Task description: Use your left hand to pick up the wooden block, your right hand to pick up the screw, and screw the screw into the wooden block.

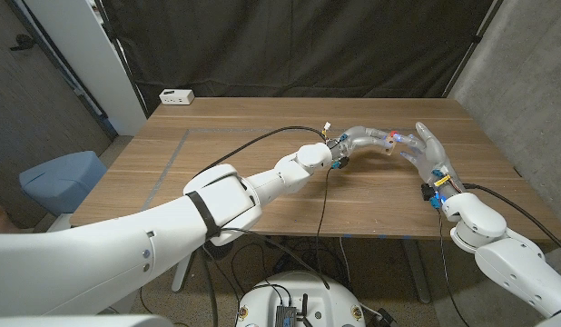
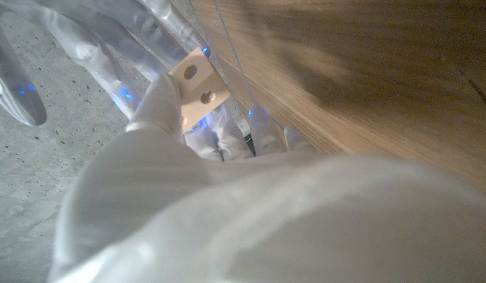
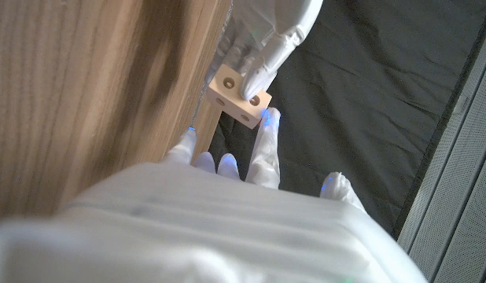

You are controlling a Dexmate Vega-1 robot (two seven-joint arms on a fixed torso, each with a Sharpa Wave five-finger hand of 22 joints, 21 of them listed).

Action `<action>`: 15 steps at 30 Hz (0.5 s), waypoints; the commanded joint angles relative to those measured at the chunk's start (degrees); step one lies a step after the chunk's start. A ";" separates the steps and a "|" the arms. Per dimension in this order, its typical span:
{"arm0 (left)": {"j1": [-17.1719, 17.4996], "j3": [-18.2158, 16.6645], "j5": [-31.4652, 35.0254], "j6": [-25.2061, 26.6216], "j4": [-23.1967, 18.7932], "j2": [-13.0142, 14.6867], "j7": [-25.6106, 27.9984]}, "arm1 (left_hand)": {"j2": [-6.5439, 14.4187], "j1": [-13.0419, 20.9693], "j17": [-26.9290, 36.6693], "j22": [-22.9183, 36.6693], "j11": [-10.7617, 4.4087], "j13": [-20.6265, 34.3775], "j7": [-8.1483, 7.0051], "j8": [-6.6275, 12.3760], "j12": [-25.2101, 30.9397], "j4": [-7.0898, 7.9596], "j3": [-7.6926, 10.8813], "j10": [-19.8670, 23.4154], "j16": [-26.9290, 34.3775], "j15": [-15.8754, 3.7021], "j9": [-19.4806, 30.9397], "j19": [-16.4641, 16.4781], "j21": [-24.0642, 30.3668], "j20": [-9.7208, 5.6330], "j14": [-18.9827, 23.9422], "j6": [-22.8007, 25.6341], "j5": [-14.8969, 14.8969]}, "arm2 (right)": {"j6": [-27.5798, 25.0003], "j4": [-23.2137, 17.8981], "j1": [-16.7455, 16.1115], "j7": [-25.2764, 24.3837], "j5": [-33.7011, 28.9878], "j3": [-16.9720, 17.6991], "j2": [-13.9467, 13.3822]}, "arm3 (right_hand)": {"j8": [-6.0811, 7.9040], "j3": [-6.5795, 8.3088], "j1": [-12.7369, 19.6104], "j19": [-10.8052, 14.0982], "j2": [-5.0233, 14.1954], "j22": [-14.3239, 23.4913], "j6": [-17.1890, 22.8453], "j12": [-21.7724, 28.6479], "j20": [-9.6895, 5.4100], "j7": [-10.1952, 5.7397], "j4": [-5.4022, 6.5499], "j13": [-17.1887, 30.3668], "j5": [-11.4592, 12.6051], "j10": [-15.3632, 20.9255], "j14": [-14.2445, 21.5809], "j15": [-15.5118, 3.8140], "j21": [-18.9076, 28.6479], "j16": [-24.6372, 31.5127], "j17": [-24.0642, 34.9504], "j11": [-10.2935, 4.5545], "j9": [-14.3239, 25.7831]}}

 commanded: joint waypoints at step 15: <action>-0.62 -0.23 0.03 -2.37 2.46 -0.86 -0.48 | 2.15 -0.90 0.20 0.19 -0.14 0.30 1.72 0.64 0.99 2.47 2.48 0.66 -0.01 -5.49 0.22 0.66 0.01 -0.14 0.64 4.66 0.26 | 1.04 -1.30 -2.39 -0.13 -0.81 1.73 0.35 | -0.08 -0.08 -0.03 0.17 0.38 0.17 1.15 0.19 0.14 0.04 0.02 0.14 0.39 0.77 0.02 -0.39 0.18 0.41 -0.01 0.12 0.03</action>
